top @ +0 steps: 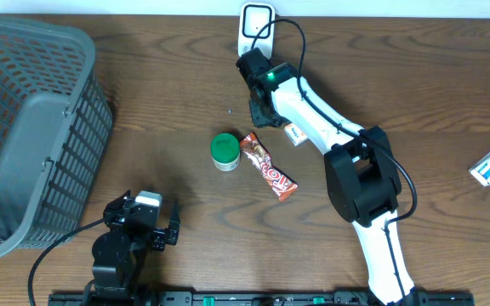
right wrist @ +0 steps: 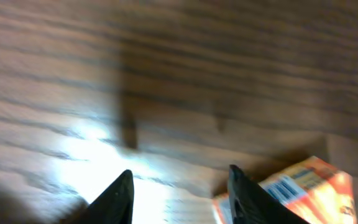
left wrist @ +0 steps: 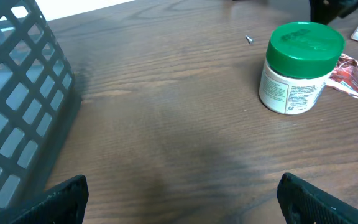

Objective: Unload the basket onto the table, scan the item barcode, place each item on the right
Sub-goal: 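Close the right gripper on the small orange box and lift it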

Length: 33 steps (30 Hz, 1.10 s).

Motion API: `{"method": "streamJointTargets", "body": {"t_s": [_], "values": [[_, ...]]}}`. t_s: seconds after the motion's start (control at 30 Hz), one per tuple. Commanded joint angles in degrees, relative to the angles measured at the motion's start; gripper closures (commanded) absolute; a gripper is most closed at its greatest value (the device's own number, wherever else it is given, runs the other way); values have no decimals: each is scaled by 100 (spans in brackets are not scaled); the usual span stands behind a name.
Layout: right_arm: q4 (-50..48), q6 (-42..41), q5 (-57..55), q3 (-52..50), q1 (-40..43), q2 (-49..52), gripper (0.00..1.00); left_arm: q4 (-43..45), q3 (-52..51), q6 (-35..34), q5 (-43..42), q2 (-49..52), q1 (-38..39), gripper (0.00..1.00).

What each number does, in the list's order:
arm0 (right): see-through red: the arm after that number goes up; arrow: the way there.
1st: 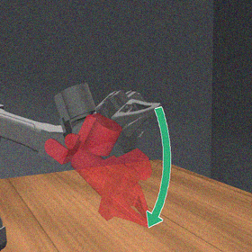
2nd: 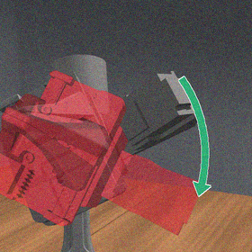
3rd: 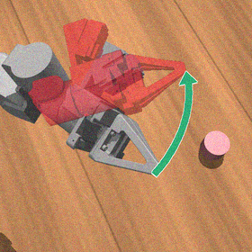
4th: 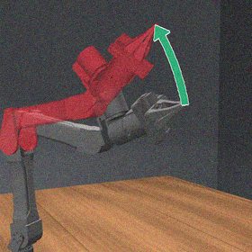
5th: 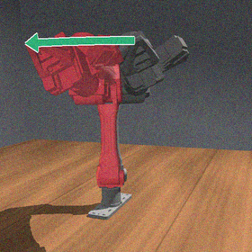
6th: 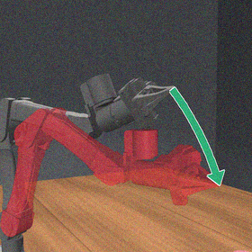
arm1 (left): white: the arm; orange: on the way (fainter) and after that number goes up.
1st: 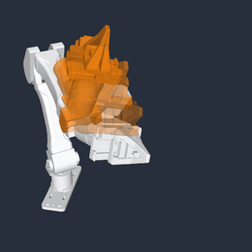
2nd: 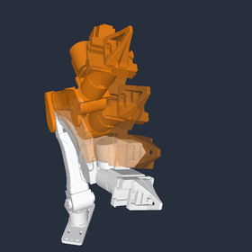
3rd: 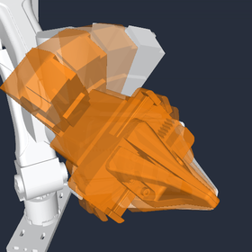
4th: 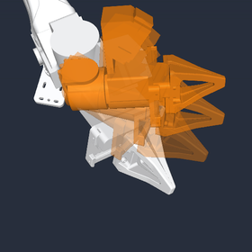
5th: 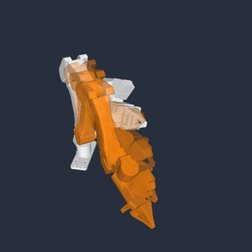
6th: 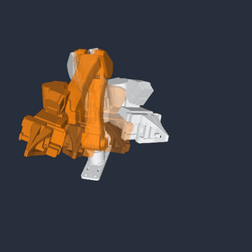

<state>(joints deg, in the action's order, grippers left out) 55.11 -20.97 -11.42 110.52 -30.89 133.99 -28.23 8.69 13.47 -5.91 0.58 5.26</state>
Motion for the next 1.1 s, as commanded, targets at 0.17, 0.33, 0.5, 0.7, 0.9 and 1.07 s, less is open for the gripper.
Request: {"method": "streamJointTargets", "body": {"t_s": [0.17, 0.33, 0.5, 0.7, 0.9, 1.07], "values": [[393, -903, 188, 98, 236, 114, 99, -90, -66, -50, -52, -35, -20, 2], [538, -901, 181, 98, 293, 114, 99, -90, -66, -50, -52, -35, -20, 2], [461, -925, 98, 98, 323, 114, 99, -90, -66, -50, -52, -35, -20, 2], [1123, -1029, 24, 98, 317, 114, 99, -90, -66, -50, -52, -35, -22, 2], [2610, -1027, -743, 98, 363, 114, 99, -90, -66, -52, -52, -35, -20, 2], [3185, -1263, -1620, 101, 376, 111, 99, -90, -66, -50, -52, -35, -20, 2]]}}
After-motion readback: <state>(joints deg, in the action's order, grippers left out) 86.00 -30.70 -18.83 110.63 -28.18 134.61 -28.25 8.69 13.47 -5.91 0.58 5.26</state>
